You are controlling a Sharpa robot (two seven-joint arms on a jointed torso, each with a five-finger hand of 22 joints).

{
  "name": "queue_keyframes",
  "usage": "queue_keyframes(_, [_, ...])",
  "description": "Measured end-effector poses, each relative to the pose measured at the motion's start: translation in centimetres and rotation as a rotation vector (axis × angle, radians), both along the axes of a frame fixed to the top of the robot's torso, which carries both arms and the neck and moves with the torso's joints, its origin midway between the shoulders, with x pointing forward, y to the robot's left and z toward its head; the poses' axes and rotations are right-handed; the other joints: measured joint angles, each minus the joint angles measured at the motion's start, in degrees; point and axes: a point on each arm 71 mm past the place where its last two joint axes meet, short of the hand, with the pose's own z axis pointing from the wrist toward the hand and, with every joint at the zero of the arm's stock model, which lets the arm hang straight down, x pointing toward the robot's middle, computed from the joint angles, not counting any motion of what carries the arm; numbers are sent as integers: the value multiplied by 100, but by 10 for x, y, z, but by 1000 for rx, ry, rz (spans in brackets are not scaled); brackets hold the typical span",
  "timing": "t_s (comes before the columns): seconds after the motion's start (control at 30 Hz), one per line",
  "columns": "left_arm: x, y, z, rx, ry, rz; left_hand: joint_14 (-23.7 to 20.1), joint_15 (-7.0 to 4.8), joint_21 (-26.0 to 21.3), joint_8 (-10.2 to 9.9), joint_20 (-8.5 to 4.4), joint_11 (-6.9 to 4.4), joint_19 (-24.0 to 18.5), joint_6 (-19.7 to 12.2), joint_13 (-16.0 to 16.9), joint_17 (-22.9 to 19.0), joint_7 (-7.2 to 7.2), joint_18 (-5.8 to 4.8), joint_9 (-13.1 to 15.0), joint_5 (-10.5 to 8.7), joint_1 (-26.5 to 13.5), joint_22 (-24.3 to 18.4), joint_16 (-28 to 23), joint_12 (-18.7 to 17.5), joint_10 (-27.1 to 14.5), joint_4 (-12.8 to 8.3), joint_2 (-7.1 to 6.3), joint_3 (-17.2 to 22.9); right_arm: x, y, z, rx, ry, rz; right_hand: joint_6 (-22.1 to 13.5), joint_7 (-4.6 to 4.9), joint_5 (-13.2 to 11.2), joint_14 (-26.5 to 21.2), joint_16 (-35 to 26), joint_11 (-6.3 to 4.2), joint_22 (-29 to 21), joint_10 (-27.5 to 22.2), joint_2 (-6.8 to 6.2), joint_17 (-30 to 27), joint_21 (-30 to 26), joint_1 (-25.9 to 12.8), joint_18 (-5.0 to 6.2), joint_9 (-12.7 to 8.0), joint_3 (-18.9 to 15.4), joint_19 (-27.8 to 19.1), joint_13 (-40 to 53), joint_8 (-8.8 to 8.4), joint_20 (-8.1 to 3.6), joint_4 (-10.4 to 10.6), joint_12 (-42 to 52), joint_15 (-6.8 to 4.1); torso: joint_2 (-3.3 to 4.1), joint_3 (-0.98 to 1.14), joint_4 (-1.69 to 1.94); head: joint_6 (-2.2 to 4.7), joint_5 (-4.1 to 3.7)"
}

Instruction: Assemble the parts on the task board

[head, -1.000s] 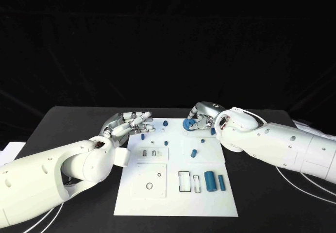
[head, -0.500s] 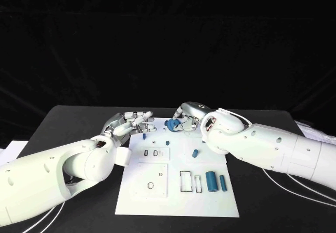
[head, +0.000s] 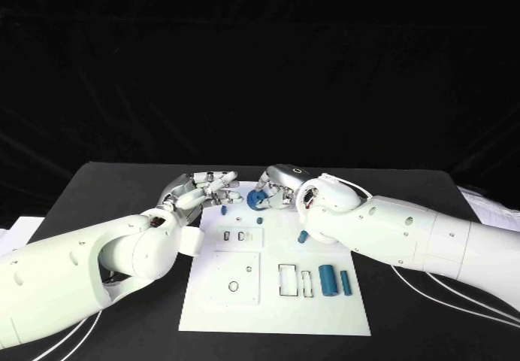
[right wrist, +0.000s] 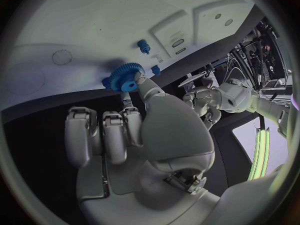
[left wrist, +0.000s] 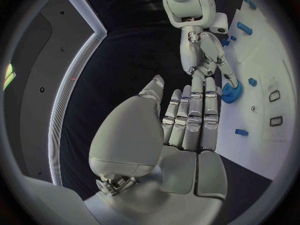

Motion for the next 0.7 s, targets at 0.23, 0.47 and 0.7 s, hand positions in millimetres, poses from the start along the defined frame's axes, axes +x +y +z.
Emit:
queue_keyframes(0.23, [0,-1,0,-1,0,-1,0,0,0,0,0,0,0,0,0,0,0,0,0,0,0,0,0,0,0,0,0,0,4,4,-5,-7,4,-10,52,-17,0,0,0,70,0,-121,-90,-1,0,-90,0,34,32,0,-1,-156,0,32,-162,4,-2,0,0,-14,12])
queue_keyframes(0.47, [0,-1,0,-1,0,-2,0,0,0,0,0,0,0,0,0,-1,0,0,0,0,0,0,0,0,0,0,0,0,8,5,-7,-7,-3,-26,-218,86,-33,-10,0,158,-1,-335,-147,-1,-28,-152,0,-13,65,-44,-1,-333,85,65,-466,96,-2,2,-3,-8,21])
queue_keyframes(0.7, [-1,-2,1,-3,0,-6,0,0,0,0,0,0,0,0,0,-1,0,0,0,0,0,0,0,0,0,0,0,0,10,5,-10,-12,4,-30,-422,139,-58,-10,0,222,-83,-577,-187,-2,-112,-233,1,-39,73,-115,-205,-369,157,72,-813,136,-2,2,-4,-5,24])
